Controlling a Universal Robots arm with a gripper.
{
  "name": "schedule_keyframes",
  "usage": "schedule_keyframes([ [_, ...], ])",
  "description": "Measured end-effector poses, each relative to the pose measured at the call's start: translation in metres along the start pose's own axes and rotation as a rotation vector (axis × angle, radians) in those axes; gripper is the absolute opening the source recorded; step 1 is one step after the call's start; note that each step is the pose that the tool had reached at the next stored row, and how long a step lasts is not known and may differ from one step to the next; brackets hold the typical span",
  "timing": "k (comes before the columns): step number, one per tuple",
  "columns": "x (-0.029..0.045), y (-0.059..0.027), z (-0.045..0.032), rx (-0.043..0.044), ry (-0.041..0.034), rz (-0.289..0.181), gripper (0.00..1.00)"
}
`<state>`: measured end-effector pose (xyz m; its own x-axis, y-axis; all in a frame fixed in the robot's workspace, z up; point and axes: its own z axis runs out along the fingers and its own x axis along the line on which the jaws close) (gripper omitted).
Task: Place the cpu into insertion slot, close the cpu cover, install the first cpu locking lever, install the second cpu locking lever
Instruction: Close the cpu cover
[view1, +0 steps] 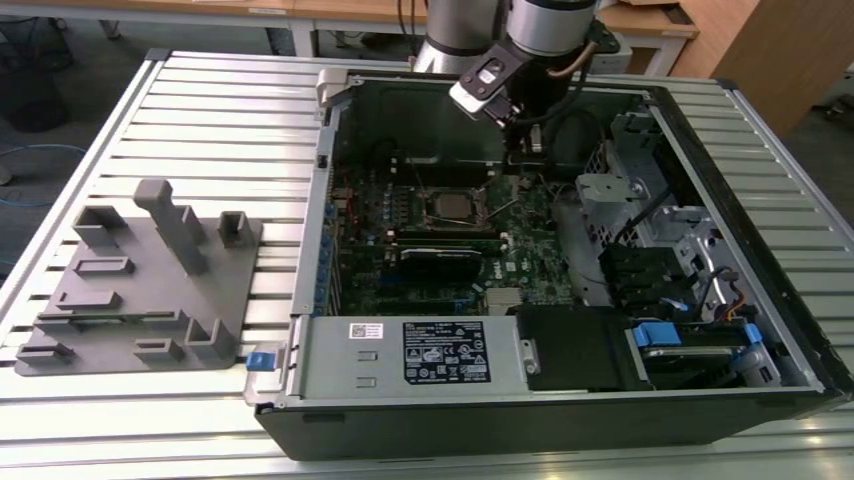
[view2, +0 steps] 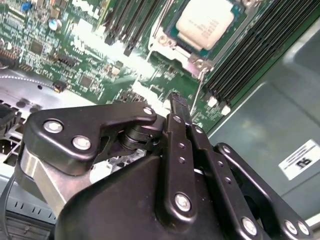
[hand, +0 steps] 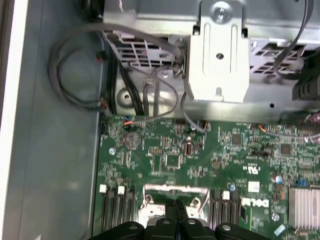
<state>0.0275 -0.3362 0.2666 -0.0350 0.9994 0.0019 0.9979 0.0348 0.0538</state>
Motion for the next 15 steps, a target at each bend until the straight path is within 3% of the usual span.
schedule_keyframes([
  [15, -0.0010, 0.0294, 0.0016, 0.0000, 0.0000, 0.000, 0.11],
])
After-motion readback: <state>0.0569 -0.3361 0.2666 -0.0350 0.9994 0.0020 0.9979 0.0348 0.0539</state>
